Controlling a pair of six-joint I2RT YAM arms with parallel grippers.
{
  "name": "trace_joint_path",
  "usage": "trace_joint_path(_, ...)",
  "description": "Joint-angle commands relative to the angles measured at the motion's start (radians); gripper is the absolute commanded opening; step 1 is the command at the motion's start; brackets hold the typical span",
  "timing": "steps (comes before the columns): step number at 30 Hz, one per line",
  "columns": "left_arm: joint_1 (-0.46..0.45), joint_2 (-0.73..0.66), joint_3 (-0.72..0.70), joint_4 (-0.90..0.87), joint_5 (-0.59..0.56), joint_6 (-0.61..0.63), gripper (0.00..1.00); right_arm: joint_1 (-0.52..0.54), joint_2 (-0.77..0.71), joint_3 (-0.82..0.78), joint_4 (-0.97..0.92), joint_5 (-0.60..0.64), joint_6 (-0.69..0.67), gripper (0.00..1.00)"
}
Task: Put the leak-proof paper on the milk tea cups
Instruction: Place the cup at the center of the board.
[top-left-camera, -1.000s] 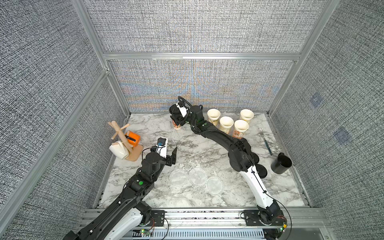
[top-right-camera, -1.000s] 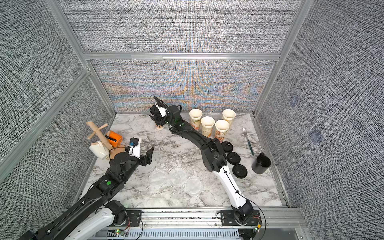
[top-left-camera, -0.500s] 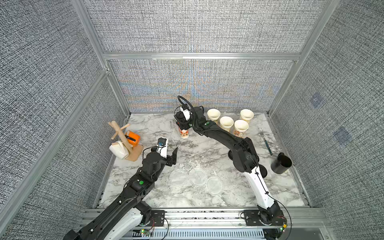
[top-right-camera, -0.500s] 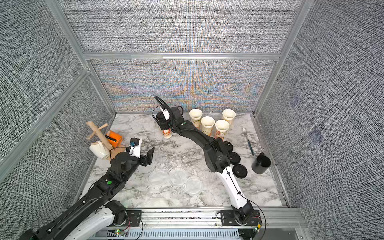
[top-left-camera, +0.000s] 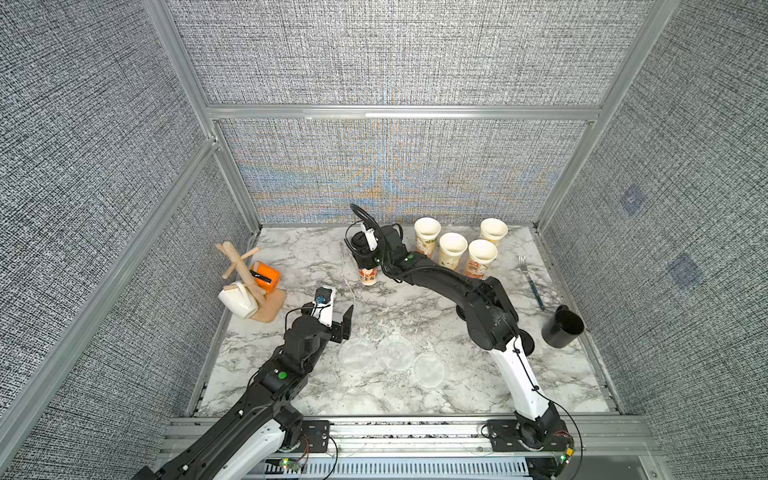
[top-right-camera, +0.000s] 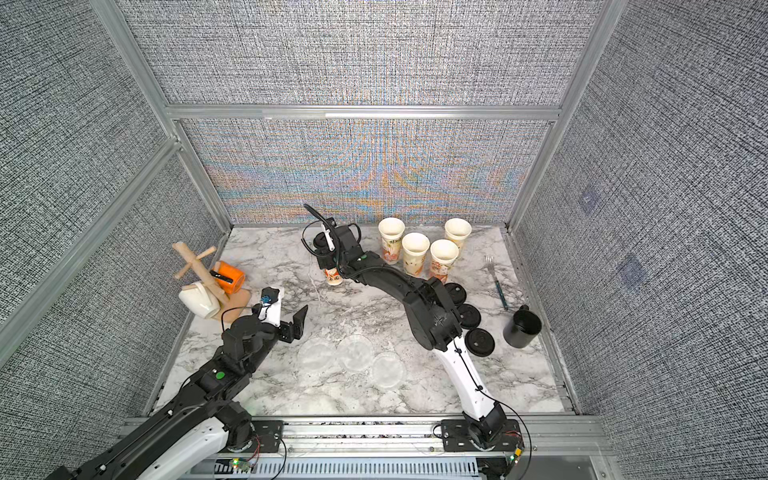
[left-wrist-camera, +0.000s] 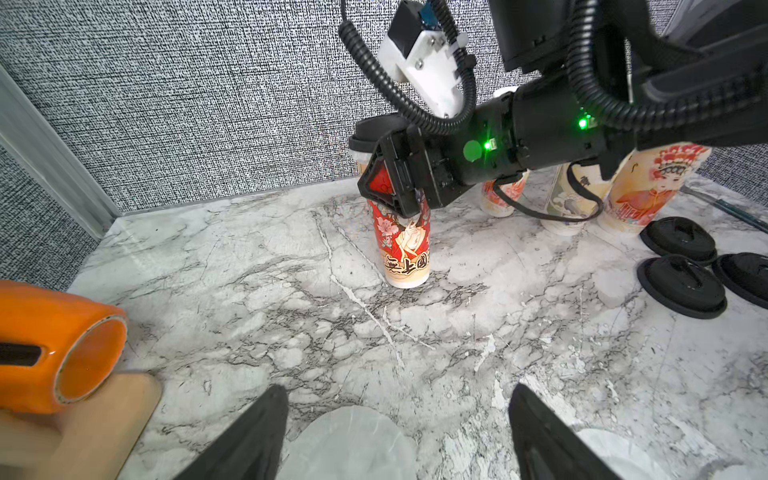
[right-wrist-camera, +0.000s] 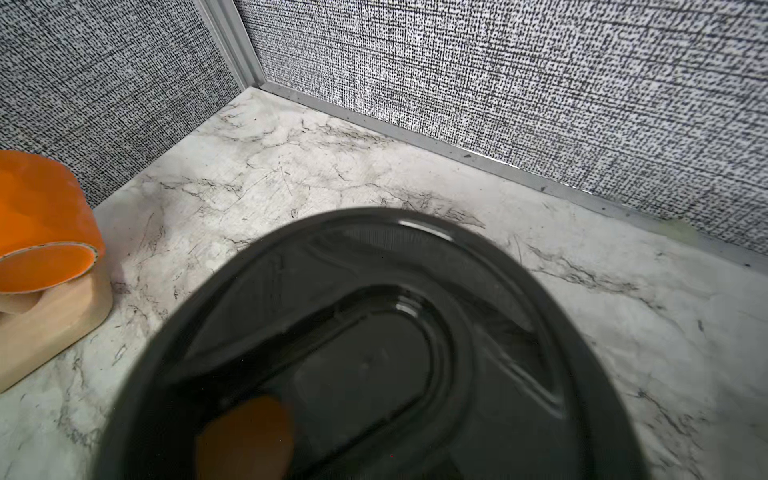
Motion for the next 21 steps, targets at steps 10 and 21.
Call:
trace_joint_path(10, 0.001, -0.058, -0.037, 0.060, -0.004, 0.029, 0.86, 0.063, -0.106, -0.271, 0.177, 0.161, 0.105, 0.93)
trace_joint_path(21, 0.001, -0.061, -0.032, 0.054, 0.001, 0.030, 0.86, 0.072, -0.166, -0.357, 0.202, 0.194, 0.140, 0.98)
